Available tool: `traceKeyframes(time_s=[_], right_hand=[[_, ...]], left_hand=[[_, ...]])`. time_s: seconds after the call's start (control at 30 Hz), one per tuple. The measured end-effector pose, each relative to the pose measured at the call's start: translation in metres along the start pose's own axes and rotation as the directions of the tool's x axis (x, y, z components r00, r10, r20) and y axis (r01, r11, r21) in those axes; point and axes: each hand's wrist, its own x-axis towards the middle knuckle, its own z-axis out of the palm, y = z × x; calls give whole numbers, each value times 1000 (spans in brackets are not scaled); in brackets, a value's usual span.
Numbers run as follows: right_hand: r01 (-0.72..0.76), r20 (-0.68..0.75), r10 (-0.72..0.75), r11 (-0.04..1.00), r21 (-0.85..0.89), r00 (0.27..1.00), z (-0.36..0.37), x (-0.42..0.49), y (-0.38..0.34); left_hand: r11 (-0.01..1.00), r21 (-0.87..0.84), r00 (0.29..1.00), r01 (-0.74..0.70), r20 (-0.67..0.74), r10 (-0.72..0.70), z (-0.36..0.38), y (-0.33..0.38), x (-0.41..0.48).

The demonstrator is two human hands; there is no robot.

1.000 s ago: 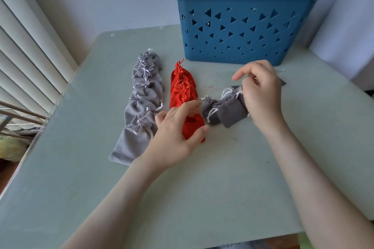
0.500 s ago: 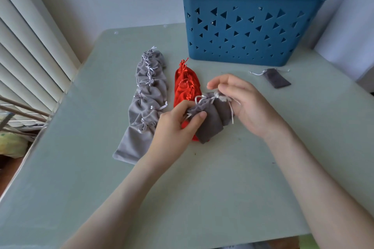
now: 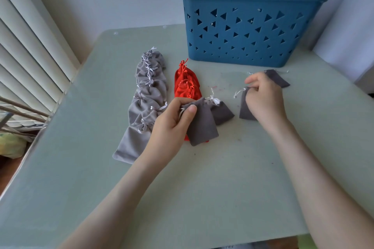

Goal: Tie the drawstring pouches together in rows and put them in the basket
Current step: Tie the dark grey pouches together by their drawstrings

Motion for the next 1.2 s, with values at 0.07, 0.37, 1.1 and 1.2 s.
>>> traceKeyframes(time_s=[0.07, 0.37, 1.1, 1.2], right_hand=[[58, -42, -67, 981, -186, 997, 2, 3, 7], [111, 442, -270, 930, 351, 855, 3, -22, -18], [68, 422, -318, 858, 509, 849, 17, -32, -21], [83, 410, -317, 865, 496, 855, 19, -32, -19]], left_hand=[[999, 33, 1000, -18, 14, 18, 0, 0, -1], [993, 110, 999, -35, 17, 33, -2, -3, 1], [994, 83, 993, 76, -91, -69, -11, -2, 2], [993, 103, 994, 66, -98, -56, -12, -1, 1]])
